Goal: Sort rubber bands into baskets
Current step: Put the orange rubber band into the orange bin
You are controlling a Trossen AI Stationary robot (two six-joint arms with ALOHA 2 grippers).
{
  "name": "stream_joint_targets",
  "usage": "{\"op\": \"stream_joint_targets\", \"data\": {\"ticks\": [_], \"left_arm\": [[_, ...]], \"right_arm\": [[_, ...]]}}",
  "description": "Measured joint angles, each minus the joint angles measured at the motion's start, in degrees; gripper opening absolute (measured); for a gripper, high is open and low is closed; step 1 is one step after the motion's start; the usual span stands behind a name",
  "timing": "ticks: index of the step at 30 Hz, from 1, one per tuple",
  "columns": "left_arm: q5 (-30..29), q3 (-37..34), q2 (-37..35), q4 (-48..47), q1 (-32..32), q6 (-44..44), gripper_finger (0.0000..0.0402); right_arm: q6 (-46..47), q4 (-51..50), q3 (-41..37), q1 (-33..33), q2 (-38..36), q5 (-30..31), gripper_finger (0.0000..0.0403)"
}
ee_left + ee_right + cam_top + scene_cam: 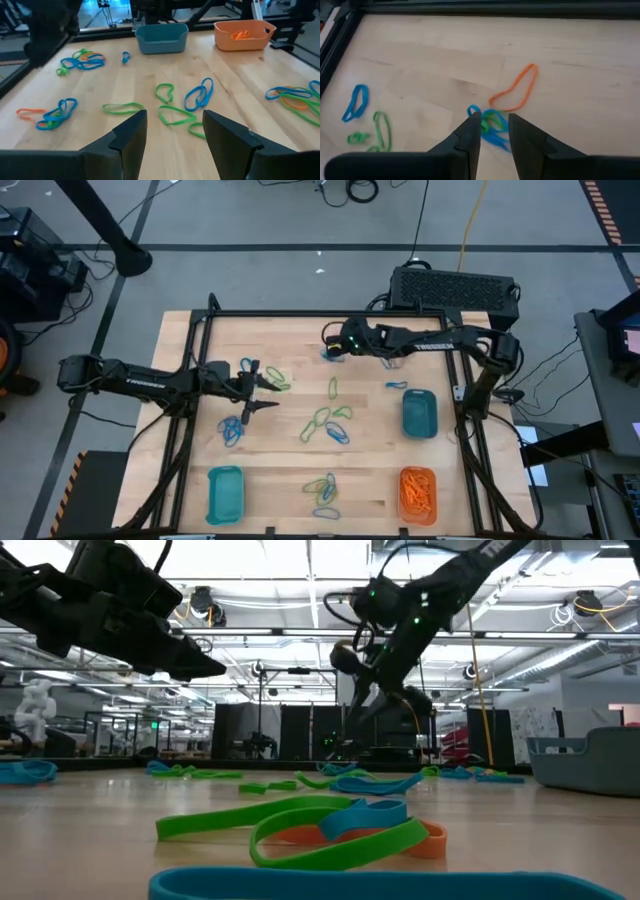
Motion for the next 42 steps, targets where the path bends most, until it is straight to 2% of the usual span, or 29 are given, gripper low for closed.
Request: {"op": "stream_joint_targets", "data": {"ticks": [6,13,18,21,27,30,32,42], "left_arm": [[-0.2,0.0,0.6,2.1,0.0,0.1,0.02],[-0.2,0.0,0.6,1.2,0.0,0.1,0.02],[-0.2,0.0,0.6,1.2,0.0,0.1,0.02],[-0.2,0.0,0.6,1.3,0.0,0.1,0.02],[0.1,0.0,0.6,0.8,0.0,0.1,0.02],[0.2,0.0,0.6,-0.3,0.0,0.1,0.02],[0.3,0.0,0.6,-0.7,0.0,0.1,0.02],[0.5,0.0,0.6,-1.4,-0.1,0.0,0.02]], "right_arm": [[-0.1,5.5,0.0,-2.7,4.0,-3.0,0.0091],[1.3,6.7,0.2,-4.9,8.9,-4.6,0.0091],[1.5,6.3,3.2,-4.9,12.4,-5.7,0.0091],[0.7,4.5,6.3,-4.9,15.0,-6.0,0.0091],[-3.4,-5.0,14.7,-4.8,18.2,-5.2,0.0083],[-3.7,-8.0,16.9,-4.2,18.0,-1.8,0.0077],[-3.4,-10.1,17.5,-3.9,18.0,0.1,0.0073],[-1.4,-11.2,17.8,-3.6,20.1,-1.6,0.0056]]}}
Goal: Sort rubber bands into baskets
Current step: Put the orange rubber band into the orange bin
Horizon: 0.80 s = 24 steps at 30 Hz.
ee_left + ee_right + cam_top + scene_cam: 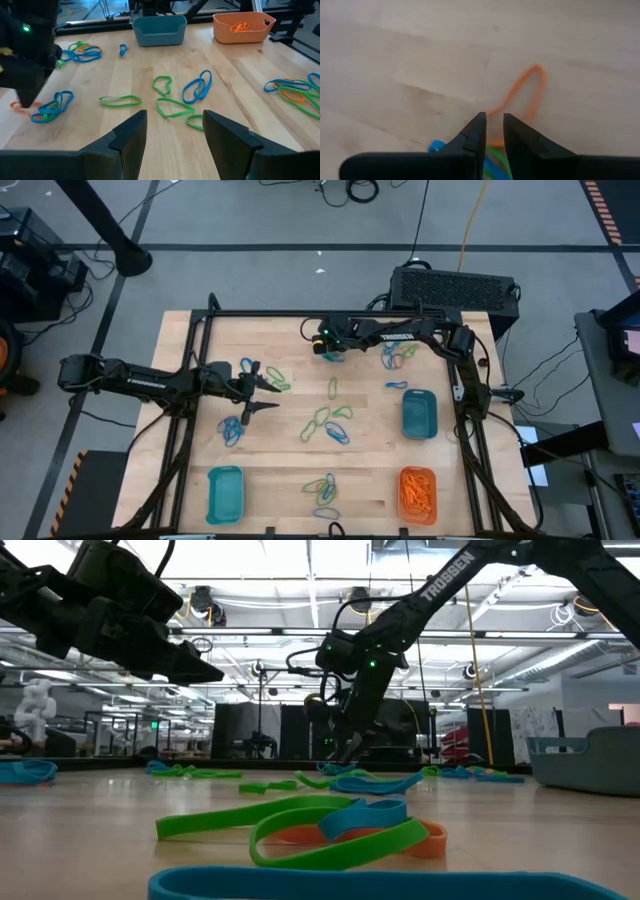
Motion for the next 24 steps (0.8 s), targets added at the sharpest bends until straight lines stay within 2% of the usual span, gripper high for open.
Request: {"op": "stream_joint_targets", "data": {"ticks": [20,24], "left_arm": [[0.0,0.0,0.0,0.5,-0.2,0.0,0.02],[0.0,0.0,0.0,0.5,-0.2,0.0,0.02]], "right_arm": [[0.0,-3.7,0.1,0.1,2.0,2.0,0.0053],[-1.4,-4.6,0.1,0.2,2.0,2.0,0.0031]]}}
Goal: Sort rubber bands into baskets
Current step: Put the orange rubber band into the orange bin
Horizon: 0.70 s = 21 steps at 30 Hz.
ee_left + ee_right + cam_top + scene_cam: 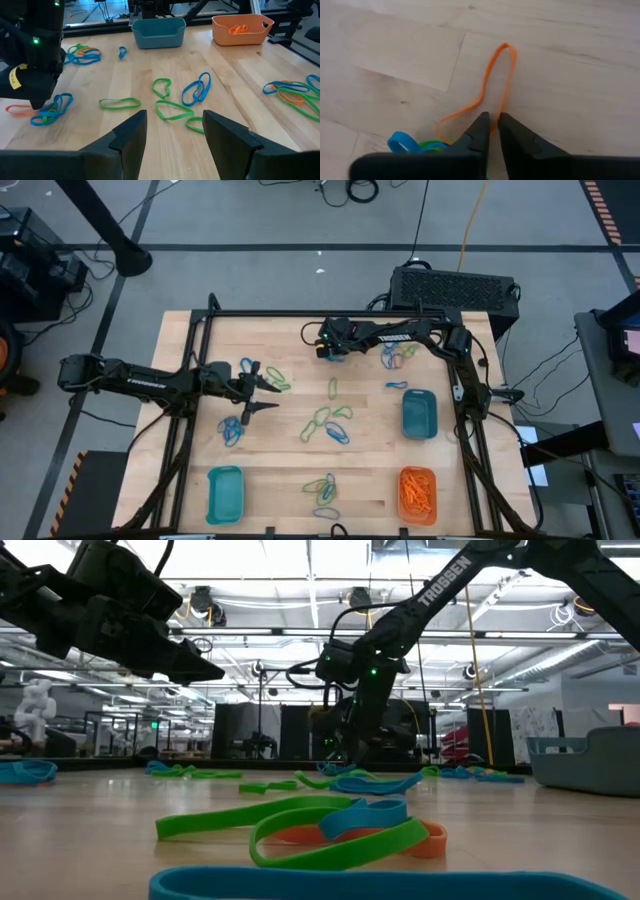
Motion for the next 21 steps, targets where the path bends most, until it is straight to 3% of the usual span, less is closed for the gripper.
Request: {"op": "stream_joint_targets", "data": {"ticks": [3,10,21], "left_arm": [[0.0,0.0,0.0,0.0,0.0,0.0,0.02],[0.0,0.0,0.0,0.0,0.0,0.0,0.02],[0.3,0.0,0.0,0.0,-1.2,-0.1,0.02]], "right_arm": [[-1.7,0.9,0.0,0.3,0.0,0.1,0.0006],[-4.8,-0.1,-0.4,0.7,-2.2,-0.4,0.0002],[-8.1,-5.1,-0.2,5.2,-16.1,4.7,0.0]]}}
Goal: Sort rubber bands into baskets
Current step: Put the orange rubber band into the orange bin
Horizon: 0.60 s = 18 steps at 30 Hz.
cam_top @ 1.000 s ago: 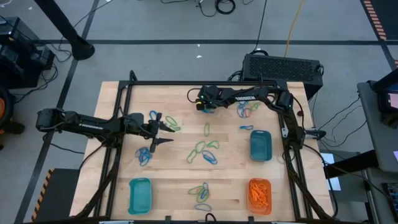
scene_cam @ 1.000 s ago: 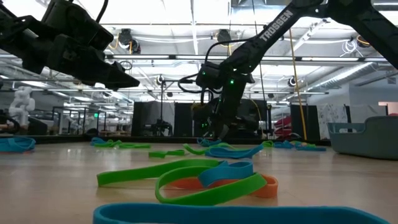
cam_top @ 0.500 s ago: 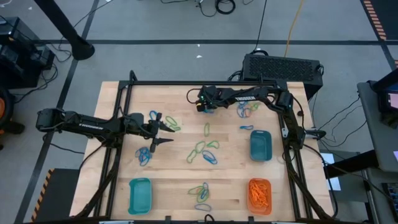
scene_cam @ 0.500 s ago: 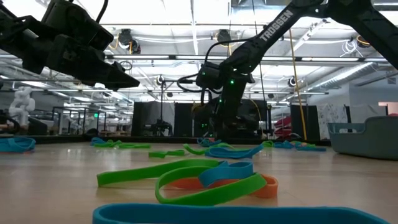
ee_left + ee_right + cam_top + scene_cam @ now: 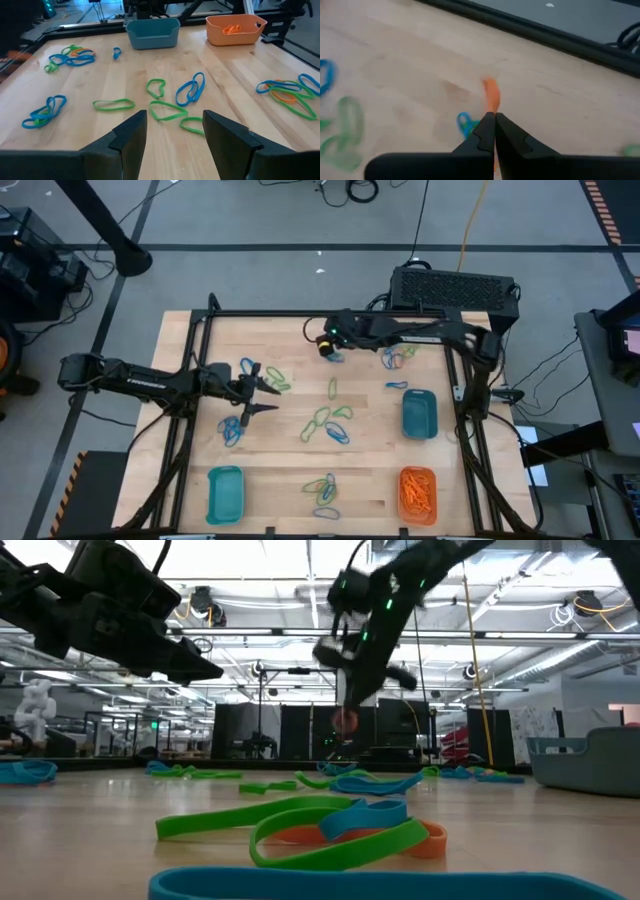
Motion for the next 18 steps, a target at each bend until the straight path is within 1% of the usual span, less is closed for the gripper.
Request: {"op": "stream_joint_targets", "data": {"ticks": [3,8,13,18], "left_arm": [[0.1,0.0,0.0,0.0,-0.5,0.0,0.02],[0.1,0.0,0.0,0.4,-1.0,-0.3,0.02],[0.1,0.0,0.0,1.4,-1.2,-1.2,0.02],[0.1,0.0,0.0,2.4,-1.2,-1.4,0.02]], "right_arm": [[0.8,-4.0,0.0,2.8,-4.1,-0.3,0.0],[4.7,-10.5,0.0,9.5,-10.7,-0.6,0.0],[12.7,-14.9,0.0,17.7,-14.5,-4.7,0.0],[20.9,-17.6,0.0,27.6,-16.1,-11.8,0.0]]}}
